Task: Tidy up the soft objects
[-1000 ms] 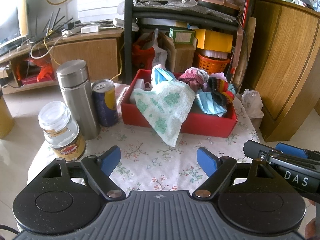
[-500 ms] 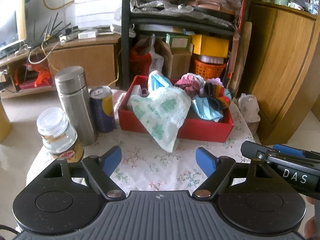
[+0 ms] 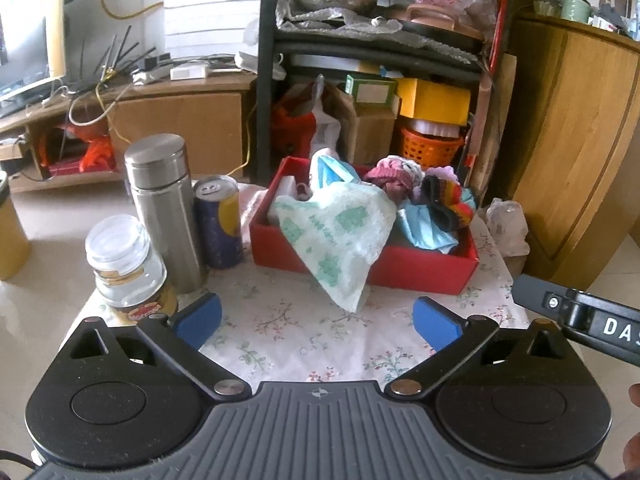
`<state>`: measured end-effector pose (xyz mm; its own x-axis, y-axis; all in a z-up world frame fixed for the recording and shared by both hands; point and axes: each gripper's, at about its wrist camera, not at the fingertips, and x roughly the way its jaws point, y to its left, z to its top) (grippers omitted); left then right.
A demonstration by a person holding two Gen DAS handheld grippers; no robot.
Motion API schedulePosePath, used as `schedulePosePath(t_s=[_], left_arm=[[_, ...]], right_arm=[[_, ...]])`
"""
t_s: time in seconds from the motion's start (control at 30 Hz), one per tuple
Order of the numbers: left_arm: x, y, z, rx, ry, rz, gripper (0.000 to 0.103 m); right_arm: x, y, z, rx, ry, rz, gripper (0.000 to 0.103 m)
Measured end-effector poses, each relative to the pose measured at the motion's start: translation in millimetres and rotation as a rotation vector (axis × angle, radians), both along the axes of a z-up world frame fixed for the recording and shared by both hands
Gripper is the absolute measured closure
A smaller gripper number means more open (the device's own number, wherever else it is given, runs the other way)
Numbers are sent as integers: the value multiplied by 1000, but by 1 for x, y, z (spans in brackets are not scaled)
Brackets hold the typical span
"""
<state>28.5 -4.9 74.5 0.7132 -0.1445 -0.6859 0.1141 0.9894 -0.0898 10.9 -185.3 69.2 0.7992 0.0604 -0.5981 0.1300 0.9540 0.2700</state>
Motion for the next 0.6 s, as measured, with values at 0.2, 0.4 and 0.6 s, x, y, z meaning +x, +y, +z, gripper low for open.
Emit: schedulePosePath(t_s=[0.2, 0.4, 0.6], left_arm=[[-1, -3, -2, -1, 17, -27, 6], [-1, -5, -3, 0, 22, -37, 5], [0, -6, -4, -4, 28, -28, 5]], right_arm=[[0, -2, 0, 9, 0, -3, 62], [-1, -2, 1, 10, -10, -6, 62], [-2, -1, 1, 8, -12, -4, 62]])
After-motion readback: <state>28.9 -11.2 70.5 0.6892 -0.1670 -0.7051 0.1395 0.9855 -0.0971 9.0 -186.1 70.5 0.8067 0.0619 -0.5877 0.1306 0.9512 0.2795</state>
